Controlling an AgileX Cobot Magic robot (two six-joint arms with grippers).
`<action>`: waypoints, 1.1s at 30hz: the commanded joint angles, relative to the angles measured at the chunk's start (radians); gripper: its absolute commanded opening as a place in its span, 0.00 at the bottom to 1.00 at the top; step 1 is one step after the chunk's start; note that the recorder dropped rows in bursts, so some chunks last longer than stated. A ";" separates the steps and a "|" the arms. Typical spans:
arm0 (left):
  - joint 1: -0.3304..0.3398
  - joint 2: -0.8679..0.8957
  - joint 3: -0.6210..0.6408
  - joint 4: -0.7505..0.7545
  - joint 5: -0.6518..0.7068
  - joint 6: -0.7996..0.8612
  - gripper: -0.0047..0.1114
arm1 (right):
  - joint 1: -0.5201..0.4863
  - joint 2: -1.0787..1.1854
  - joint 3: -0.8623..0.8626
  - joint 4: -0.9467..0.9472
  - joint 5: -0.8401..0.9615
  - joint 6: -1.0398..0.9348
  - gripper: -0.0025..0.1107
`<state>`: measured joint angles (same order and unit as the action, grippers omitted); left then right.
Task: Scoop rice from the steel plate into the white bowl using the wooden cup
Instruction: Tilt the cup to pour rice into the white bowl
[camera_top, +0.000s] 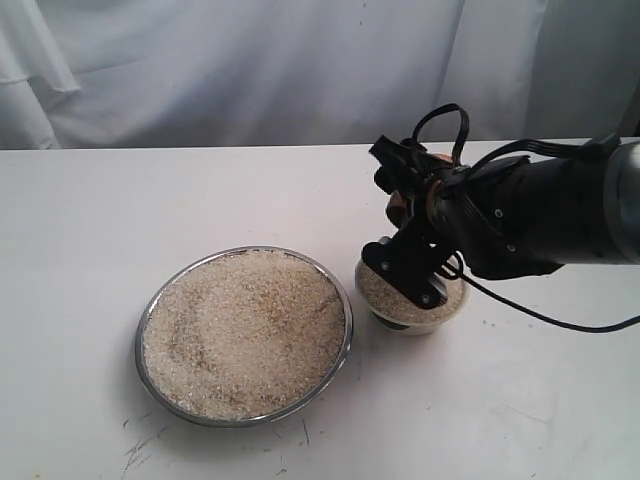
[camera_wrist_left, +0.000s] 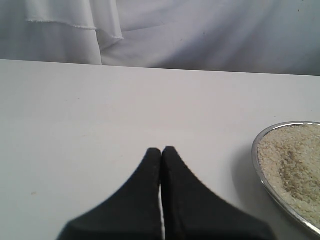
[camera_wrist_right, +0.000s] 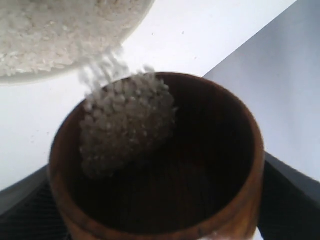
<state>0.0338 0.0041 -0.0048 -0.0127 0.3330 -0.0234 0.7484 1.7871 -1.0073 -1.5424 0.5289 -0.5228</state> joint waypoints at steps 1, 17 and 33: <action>-0.003 -0.004 0.005 0.001 -0.014 0.000 0.04 | 0.002 -0.004 0.004 -0.052 0.008 0.004 0.02; -0.003 -0.004 0.005 0.001 -0.014 0.000 0.04 | 0.031 -0.004 0.004 -0.154 0.061 0.004 0.02; -0.003 -0.004 0.005 0.001 -0.014 0.000 0.04 | 0.046 -0.004 0.004 -0.202 0.115 -0.028 0.02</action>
<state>0.0338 0.0041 -0.0048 -0.0127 0.3330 -0.0234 0.7857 1.7871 -1.0073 -1.7285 0.6236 -0.5445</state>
